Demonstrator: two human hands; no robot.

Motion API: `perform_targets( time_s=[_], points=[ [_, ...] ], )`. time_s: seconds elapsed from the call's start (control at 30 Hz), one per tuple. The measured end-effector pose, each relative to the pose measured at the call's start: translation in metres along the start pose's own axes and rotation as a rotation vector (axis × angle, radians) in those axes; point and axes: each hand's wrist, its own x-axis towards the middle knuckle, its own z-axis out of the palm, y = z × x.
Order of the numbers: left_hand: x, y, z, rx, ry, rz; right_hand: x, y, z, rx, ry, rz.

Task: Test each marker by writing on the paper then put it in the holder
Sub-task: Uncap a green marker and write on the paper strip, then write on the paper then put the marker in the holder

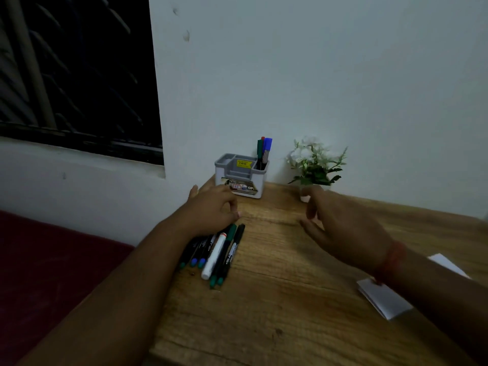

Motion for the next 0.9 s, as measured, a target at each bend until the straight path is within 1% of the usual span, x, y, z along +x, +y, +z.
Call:
perform_targets(
  time_s=[0.07,0.17,0.3,0.47,0.53,0.6,0.7,0.77,0.8,0.83,0.9],
  points=[
    [-0.002,0.003,0.002,0.037,-0.011,0.033,-0.021,0.005,-0.004,0.004,-0.007,0.000],
    [-0.001,0.012,0.007,0.180,-0.054,0.054,-0.045,0.016,-0.012,0.050,0.004,0.024],
    [0.004,0.024,0.015,0.353,-0.054,0.073,-0.059,0.025,-0.015,0.115,0.012,0.086],
    [0.012,0.048,0.020,0.436,-0.096,0.003,-0.054,0.031,-0.017,0.160,-0.002,0.128],
    [0.018,0.063,0.020,0.435,-0.105,-0.036,-0.055,0.032,-0.015,0.186,-0.032,0.139],
    [0.024,0.083,0.017,0.361,-0.049,-0.053,-0.056,0.034,-0.012,0.238,-0.066,0.152],
    [0.033,0.125,0.018,0.150,0.129,-0.051,-0.056,0.038,-0.011,0.423,-0.064,0.216],
    [0.039,0.154,0.022,-0.126,0.243,-0.095,-0.054,0.041,-0.011,0.589,-0.066,0.297],
    [0.042,0.167,0.025,-0.285,0.273,-0.134,-0.053,0.043,-0.012,0.665,-0.075,0.343],
    [0.046,0.179,0.029,-0.432,0.288,-0.171,-0.054,0.047,-0.012,0.731,-0.078,0.385],
    [0.050,0.197,0.038,-0.646,0.289,-0.246,-0.055,0.054,-0.014,0.894,-0.047,0.462]
  ],
)
